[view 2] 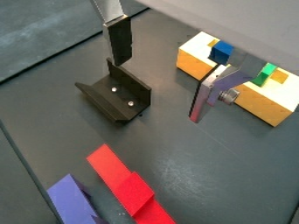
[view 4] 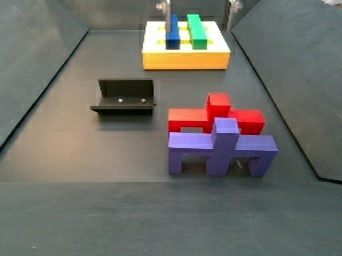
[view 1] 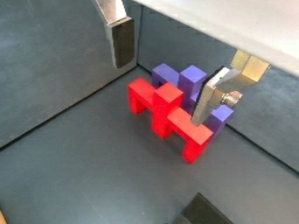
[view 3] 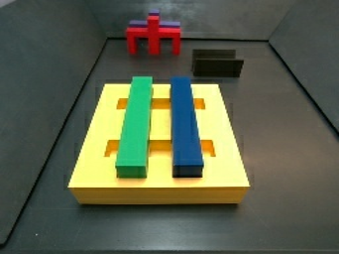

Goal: Pick up the purple object. Move up. Move to above the board. Insert the purple object.
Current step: Pick up the purple object.

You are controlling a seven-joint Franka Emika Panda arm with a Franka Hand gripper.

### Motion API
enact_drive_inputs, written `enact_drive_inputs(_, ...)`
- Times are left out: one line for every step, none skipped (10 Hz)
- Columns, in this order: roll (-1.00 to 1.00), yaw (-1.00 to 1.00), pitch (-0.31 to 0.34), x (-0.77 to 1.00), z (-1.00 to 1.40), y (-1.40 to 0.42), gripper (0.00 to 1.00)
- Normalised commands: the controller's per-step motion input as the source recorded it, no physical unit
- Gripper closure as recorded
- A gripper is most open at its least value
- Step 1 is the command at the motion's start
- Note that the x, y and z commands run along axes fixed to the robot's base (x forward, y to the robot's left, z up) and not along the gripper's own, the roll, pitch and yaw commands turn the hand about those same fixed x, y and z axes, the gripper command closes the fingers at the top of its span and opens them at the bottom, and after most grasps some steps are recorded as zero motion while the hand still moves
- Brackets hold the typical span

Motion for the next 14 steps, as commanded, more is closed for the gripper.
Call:
enact_drive_inputs(-0.01, 0.00, 0.000, 0.00, -0.01, 0.14, 0.00)
enact_drive_inputs(-0.12, -0.05, 0.031, 0.07, -0.05, 0.56, 0.00)
enact_drive_inputs(-0.17, -0.09, 0.069, 0.20, 0.00, 0.66, 0.00)
enact_drive_inputs(-0.18, -0.14, 0.069, 0.17, 0.00, 0.71, 0.00)
enact_drive_inputs(-0.18, -0.15, 0.027, 0.03, 0.00, 0.72, 0.00)
enact_drive_inputs(-0.13, -0.21, 0.027, 0.00, -0.08, 0.70, 0.00)
enact_drive_inputs(-0.11, -0.27, 0.034, 0.00, -0.12, 0.66, 0.00)
enact_drive_inputs(-0.09, -0.29, 0.021, 0.00, -0.19, 0.65, 0.00)
enact_drive_inputs(-0.08, -0.31, 0.020, 0.00, -0.26, 0.64, 0.00)
enact_drive_inputs(-0.05, -0.35, 0.020, 0.00, -0.37, 0.63, 0.00)
enact_drive_inputs(-0.04, -0.36, 0.016, 0.00, -0.44, 0.59, 0.00)
enact_drive_inputs(-0.03, -0.33, 0.004, 0.00, -0.39, 0.43, 0.00)
enact_drive_inputs(-0.03, -0.18, 0.000, 0.03, -0.36, 0.12, 0.00)
enact_drive_inputs(-0.01, -0.24, -0.026, 0.00, -0.41, 0.03, 0.00)
